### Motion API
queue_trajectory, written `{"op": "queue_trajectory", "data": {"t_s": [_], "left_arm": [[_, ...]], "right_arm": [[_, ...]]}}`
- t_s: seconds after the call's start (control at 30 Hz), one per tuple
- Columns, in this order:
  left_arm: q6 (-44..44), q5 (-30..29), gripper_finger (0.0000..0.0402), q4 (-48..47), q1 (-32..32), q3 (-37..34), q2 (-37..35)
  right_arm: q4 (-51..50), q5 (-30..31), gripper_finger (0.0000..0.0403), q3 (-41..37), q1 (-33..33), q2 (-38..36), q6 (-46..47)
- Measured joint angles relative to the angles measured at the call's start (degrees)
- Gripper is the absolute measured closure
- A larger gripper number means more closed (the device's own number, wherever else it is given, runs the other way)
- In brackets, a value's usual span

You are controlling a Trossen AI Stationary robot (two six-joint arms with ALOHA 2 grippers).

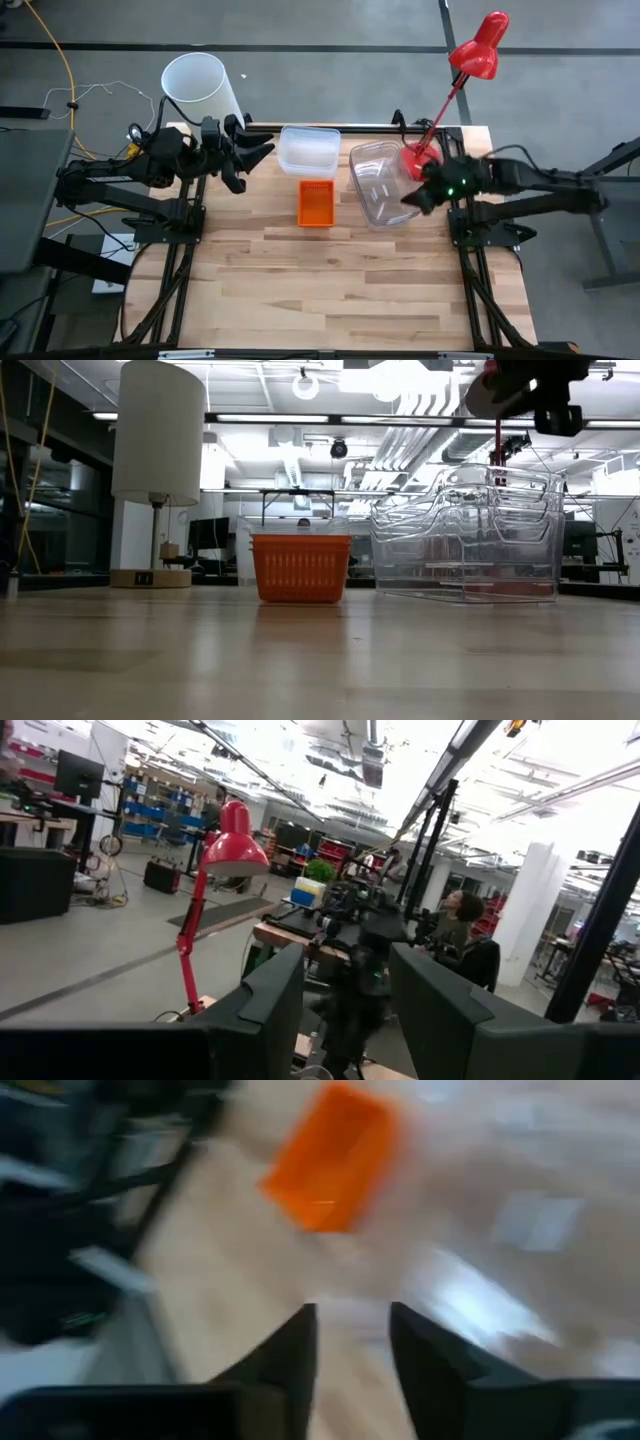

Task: Stack baskets by color
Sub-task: Stack the bottom transparent bin on the top transparent bin

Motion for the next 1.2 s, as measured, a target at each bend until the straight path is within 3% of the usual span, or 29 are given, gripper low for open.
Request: {"op": "queue_trajectory", "data": {"t_s": [0.17,0.37,0.47,0.6,0.73,0.93,1.2], "left_arm": [[0.0,-0.5,0.0264,0.0,0.0,0.0,0.0],[0.0,-1.4,0.0264,0.0,0.0,0.0,0.0],[0.0,-2.6,0.0264,0.0,0.0,0.0,0.0],[1.5,-3.8,0.0264,0.0,0.0,0.0,0.0],[2.4,-3.9,0.0264,0.0,0.0,0.0,0.0],[2.4,-3.9,0.0264,0.0,0.0,0.0,0.0],[2.4,-3.9,0.0264,-0.2,0.0,0.0,0.0]], "right_arm": [[10.3,0.1,0.039,-3.2,12.2,4.3,2.1],[7.0,-1.9,0.0396,-0.8,21.8,16.5,2.1],[2.7,1.3,0.0398,-0.8,24.0,21.7,4.5],[-2.6,9.9,0.04,-0.8,23.5,26.8,10.1],[-1.0,16.9,0.0402,-0.8,21.1,29.9,14.9],[7.2,22.6,0.0402,-0.7,17.5,33.0,14.6],[18.7,23.5,0.0403,-0.7,11.7,36.6,9.7]]}}
